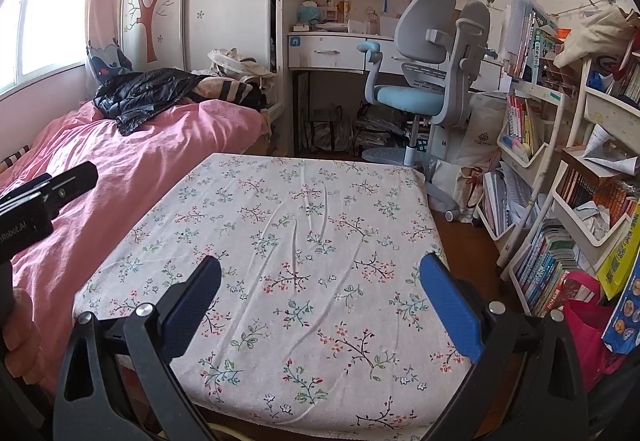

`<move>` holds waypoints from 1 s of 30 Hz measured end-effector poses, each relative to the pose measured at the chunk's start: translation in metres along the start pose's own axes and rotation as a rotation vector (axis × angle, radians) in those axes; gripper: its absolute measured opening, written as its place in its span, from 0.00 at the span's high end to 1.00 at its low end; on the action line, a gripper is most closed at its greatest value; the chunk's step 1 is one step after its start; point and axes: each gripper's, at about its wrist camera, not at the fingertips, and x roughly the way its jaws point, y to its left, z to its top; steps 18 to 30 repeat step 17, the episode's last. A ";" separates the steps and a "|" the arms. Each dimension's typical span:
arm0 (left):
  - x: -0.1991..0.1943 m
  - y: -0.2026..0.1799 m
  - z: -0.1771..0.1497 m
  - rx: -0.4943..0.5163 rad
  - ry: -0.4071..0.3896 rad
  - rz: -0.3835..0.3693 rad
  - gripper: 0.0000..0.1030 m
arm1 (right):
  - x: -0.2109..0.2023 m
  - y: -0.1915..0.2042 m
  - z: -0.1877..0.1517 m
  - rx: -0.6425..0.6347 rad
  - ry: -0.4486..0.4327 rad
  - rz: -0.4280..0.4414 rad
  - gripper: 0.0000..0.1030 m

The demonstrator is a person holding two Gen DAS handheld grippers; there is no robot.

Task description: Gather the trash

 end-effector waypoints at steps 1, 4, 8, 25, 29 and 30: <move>0.001 0.000 0.000 0.004 0.004 0.002 0.07 | 0.002 0.000 0.000 -0.004 0.008 -0.001 0.07; 0.004 -0.004 0.001 0.045 0.006 0.043 0.07 | 0.011 -0.002 -0.002 -0.009 0.051 -0.005 0.07; 0.016 -0.005 0.004 0.078 0.047 0.073 0.07 | 0.040 -0.010 -0.005 0.008 0.145 -0.005 0.07; 0.047 0.011 0.010 0.064 0.167 0.080 0.07 | 0.136 -0.024 0.003 -0.061 0.328 -0.147 0.07; 0.047 0.011 0.010 0.064 0.167 0.080 0.07 | 0.136 -0.024 0.003 -0.061 0.328 -0.147 0.07; 0.047 0.011 0.010 0.064 0.167 0.080 0.07 | 0.136 -0.024 0.003 -0.061 0.328 -0.147 0.07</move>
